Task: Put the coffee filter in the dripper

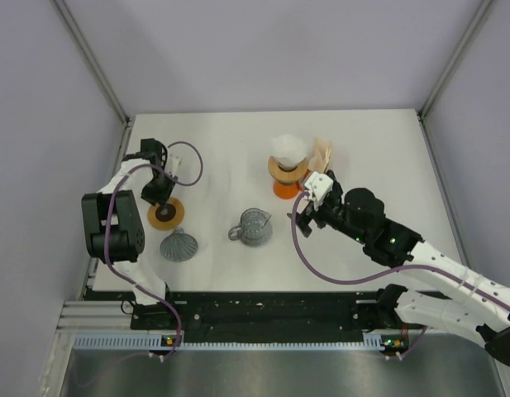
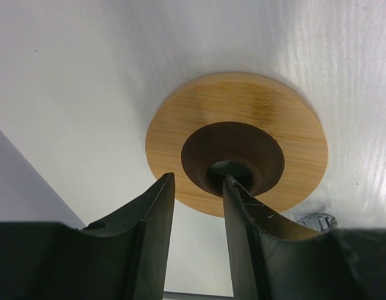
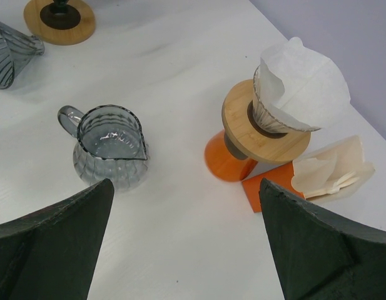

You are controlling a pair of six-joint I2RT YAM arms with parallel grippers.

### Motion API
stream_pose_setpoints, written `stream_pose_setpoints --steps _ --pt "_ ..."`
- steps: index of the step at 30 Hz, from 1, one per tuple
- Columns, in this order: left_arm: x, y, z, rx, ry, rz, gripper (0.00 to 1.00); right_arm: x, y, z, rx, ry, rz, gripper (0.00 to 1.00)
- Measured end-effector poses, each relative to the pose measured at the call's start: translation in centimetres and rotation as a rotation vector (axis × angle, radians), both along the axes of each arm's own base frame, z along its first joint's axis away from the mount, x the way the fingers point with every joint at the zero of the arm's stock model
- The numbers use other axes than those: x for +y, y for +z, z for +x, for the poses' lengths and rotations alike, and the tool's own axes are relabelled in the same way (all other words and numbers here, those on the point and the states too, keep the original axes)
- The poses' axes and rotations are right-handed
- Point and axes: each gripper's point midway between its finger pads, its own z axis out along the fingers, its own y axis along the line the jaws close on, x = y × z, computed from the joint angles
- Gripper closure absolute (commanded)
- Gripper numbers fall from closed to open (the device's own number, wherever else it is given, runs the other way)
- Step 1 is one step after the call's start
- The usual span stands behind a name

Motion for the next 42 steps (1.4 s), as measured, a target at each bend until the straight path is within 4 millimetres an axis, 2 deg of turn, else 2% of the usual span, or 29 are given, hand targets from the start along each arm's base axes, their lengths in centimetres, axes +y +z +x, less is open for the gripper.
stream_pose_setpoints --steps 6,9,10,13,14,21,25,30,32,35,39,42 --pt "0.4 -1.9 0.2 0.025 0.003 0.019 0.61 0.0 0.0 0.0 0.0 0.002 0.0 0.01" --pt "0.5 -2.9 -0.3 0.071 0.007 0.026 0.66 0.0 0.0 0.0 0.001 0.004 0.001 0.01" --pt "0.6 -2.9 -0.3 0.07 0.012 0.028 0.71 0.1 0.0 -0.1 0.001 0.004 0.001 0.01" --pt "0.6 -2.8 -0.2 0.063 0.024 0.028 0.95 0.1 0.1 -0.1 0.0 0.008 0.003 0.01" --pt "0.6 -2.8 -0.1 0.062 0.025 0.03 1.0 0.1 0.1 -0.2 0.0 0.009 0.004 0.01" --pt "0.3 -2.6 0.1 0.055 0.033 0.004 1.0 0.3 1.0 -0.4 -0.003 0.03 0.019 0.01" --pt "-0.6 -1.4 1.4 0.004 0.066 -0.102 1.0 0.8 2.3 -0.7 -0.011 0.052 0.048 0.01" --pt "-2.8 3.0 3.9 -0.097 0.079 -0.284 1.0 1.3 4.1 -1.1 -0.02 0.087 0.088 0.01" --pt "-3.8 5.7 4.7 -0.142 0.06 -0.35 1.0 1.7 5.0 -1.4 -0.024 0.108 0.11 0.01" --pt "-6.2 11.0 5.8 -0.236 -0.004 -0.484 1.0 3.1 7.2 -1.6 -0.026 0.16 0.17 0.01" --pt "-9.9 18.5 5.3 -0.349 -0.111 -0.675 1.0 6.3 10.7 -1.4 -0.041 0.266 0.223 0.01" --pt "-12.3 22.5 3.6 -0.397 -0.188 -0.785 1.0 8.0 12.5 -0.9 -0.086 0.325 0.209 0.01"
